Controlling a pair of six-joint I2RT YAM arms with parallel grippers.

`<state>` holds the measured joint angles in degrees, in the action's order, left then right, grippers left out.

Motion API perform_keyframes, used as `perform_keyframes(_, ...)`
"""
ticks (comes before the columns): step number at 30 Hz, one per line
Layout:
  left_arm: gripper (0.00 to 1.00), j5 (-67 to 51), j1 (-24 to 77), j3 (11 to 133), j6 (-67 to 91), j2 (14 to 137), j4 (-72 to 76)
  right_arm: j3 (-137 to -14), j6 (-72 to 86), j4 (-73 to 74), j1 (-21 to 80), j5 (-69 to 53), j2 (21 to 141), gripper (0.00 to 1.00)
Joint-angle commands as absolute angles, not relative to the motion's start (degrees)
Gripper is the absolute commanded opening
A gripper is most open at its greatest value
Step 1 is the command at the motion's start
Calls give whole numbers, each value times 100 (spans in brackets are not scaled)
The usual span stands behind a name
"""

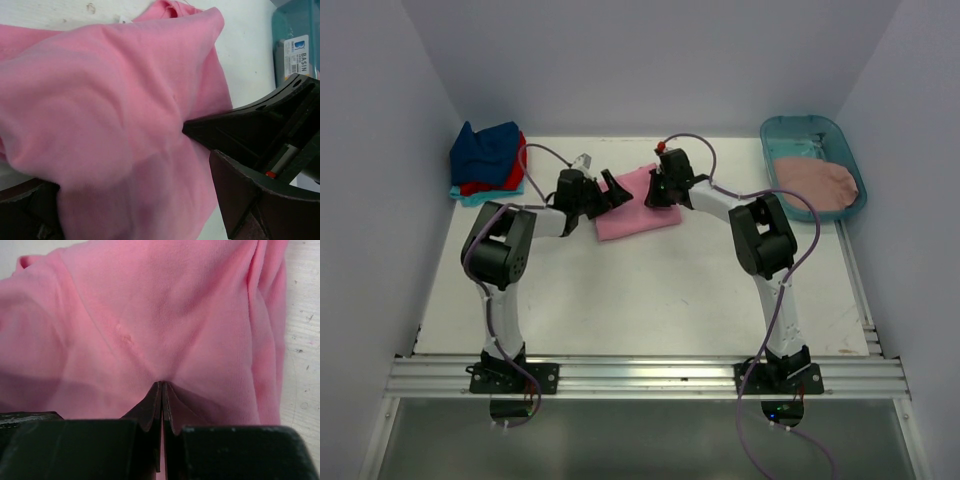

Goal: Fold and stack the t-shirts
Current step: Put the neatly folded tshirt into the corner of the board with the left arm

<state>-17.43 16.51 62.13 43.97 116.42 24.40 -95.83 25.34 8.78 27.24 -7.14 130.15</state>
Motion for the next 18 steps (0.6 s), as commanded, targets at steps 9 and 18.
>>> perform_keyframes(9, 100, -2838, 1907, 6609, 5071, 12936, 1889, -9422, 2593, 967, 2716, -756, 13280, 0)
perform_keyframes(18, 0, -3744, 1890, 6513, 5485, 12798, 3744, -9132, 2505, 774, 2716, -923, 13079, 0)
